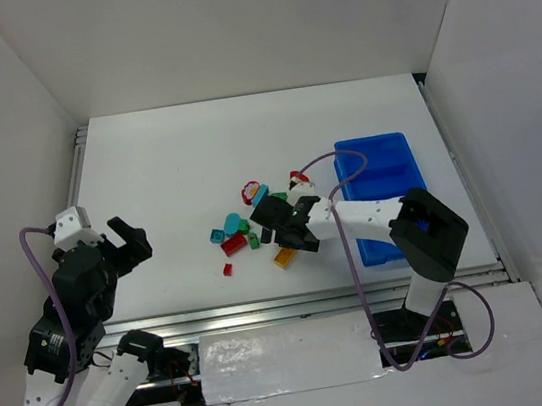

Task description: Sort the legos into containers by color

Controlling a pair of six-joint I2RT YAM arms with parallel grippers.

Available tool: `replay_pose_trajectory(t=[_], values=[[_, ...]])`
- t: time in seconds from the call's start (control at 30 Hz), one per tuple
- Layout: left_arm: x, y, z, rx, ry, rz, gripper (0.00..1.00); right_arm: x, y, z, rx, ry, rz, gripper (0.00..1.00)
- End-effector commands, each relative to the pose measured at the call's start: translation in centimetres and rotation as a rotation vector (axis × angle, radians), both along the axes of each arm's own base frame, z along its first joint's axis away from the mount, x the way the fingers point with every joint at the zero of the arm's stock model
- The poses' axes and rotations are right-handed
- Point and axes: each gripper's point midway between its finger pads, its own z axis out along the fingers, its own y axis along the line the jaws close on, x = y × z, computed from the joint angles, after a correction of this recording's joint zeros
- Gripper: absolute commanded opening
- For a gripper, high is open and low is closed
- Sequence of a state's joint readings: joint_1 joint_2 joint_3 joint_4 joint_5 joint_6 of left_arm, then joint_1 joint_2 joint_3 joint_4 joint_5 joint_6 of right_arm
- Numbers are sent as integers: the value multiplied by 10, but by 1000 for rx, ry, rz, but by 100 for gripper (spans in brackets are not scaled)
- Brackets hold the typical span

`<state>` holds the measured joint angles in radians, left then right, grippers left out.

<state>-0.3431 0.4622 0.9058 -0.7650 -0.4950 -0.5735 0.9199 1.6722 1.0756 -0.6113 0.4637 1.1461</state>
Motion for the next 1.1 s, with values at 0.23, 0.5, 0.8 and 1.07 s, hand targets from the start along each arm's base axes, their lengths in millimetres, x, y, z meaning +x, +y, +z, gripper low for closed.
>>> replay_pose_trajectory(t=[0.23, 0.5, 0.8, 1.07], values=[[8, -7, 11, 8, -41, -41, 99, 7, 20, -24, 51, -8, -70, 86], [3, -4, 16, -3, -71, -32, 99, 3, 22, -33, 59, 13, -46, 72], [2, -4, 16, -2, -71, -34, 100, 2, 22, -23, 72, 1, -23, 11], [2, -4, 16, -3, -76, -36, 99, 23, 3, 61, 114, -160, -18, 0]])
